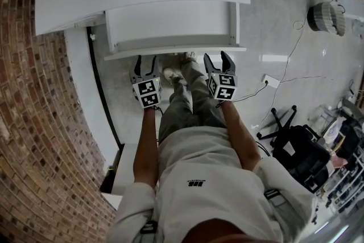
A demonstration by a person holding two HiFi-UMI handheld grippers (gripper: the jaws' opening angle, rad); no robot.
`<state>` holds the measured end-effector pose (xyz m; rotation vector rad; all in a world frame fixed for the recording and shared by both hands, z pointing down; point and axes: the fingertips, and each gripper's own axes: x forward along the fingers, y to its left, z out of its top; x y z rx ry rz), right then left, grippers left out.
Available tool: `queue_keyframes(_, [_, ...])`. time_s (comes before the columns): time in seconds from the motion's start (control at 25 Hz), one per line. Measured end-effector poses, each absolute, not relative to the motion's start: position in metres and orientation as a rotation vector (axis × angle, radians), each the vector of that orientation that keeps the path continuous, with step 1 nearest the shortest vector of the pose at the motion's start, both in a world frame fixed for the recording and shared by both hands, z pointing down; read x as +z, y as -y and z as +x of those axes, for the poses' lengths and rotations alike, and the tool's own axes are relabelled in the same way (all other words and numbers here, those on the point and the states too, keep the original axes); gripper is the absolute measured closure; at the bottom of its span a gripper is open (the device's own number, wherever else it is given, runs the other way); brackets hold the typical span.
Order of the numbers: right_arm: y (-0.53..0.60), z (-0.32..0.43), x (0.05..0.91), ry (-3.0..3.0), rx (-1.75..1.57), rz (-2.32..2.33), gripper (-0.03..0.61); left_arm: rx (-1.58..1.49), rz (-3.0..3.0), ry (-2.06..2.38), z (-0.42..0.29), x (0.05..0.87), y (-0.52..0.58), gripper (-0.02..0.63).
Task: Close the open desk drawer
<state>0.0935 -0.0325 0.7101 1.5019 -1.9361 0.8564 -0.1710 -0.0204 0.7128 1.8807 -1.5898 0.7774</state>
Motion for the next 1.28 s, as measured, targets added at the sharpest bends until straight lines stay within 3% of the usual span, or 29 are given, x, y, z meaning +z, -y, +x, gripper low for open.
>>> queue_keyframes(1.28, [0.079, 0.093, 0.710, 1.948, 0.814, 1.453, 0.298, 0.739, 1.817, 1.639, -0.174, 0.716, 0.068, 0.360])
